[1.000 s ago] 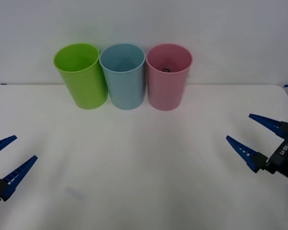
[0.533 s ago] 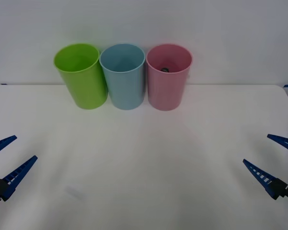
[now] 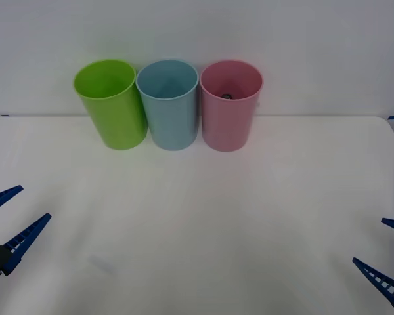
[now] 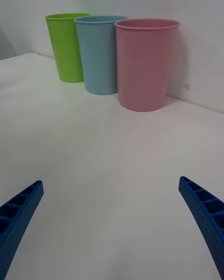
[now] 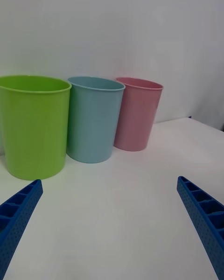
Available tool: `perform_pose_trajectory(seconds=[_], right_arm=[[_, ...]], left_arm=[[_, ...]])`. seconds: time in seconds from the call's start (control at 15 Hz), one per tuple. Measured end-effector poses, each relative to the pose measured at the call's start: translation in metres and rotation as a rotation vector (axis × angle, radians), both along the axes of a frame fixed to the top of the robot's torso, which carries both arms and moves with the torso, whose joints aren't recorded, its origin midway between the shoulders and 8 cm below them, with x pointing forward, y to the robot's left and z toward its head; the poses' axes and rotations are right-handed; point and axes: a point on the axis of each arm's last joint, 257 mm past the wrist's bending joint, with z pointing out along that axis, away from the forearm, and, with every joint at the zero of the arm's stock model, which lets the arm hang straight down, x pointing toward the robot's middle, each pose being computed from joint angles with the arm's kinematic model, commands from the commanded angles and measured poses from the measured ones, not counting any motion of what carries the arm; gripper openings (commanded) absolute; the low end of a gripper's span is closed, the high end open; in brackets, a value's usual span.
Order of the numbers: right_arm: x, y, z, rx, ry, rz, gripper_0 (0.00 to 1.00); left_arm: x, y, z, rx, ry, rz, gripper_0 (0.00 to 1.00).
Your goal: Grasp the object on the table and drop it into the matching bin: aluminum can to the light blue bin, PET bottle to the pink bin.
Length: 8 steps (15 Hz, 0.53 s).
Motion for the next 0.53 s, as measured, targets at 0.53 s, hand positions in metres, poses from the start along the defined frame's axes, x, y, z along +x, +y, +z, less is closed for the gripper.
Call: perform_pose_trajectory(seconds=[0.53], right_arm=[[-0.02, -0.011, -0.01, 0.08, 0.011, 0.018, 1.0]], left_arm=[[0.0, 0.0, 0.0, 0.0, 0.0, 0.0, 1.0]])
